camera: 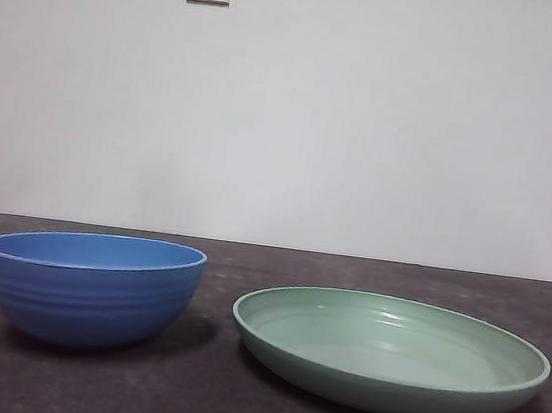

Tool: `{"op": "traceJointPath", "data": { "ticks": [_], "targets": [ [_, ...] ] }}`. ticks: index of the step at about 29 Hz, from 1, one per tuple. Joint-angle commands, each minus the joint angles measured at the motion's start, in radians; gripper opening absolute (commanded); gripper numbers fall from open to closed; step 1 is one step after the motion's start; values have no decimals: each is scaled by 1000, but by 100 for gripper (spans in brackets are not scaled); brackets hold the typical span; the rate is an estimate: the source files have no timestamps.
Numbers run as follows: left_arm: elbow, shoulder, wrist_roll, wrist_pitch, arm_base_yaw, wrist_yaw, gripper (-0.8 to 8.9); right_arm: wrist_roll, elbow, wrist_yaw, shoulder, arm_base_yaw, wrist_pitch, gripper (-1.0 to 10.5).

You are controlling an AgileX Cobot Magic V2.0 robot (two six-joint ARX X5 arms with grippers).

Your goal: Pick up the blue bowl, put it on the green plate, put it on desk

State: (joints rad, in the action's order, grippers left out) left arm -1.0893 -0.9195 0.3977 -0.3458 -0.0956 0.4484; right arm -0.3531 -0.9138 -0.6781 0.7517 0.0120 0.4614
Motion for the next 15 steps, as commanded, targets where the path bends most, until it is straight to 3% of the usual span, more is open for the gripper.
{"op": "traceJointPath", "data": {
  "ticks": [1, 6, 11, 15],
  "targets": [
    [-82, -50, -48, -84, -31, 97, 15, 54, -78, -39, 60, 27, 82, 13],
    [-130, -103, -123, -232, -102, 217, 26, 134, -144, -98, 124, 69, 201, 17],
    [-129, -105, -270, -341, -178, 215, 29, 174, -147, -111, 129, 79, 257, 18],
    [-129, -106, -298, -382, -205, 214, 33, 199, -147, -105, 129, 79, 307, 18]
  ]
}}
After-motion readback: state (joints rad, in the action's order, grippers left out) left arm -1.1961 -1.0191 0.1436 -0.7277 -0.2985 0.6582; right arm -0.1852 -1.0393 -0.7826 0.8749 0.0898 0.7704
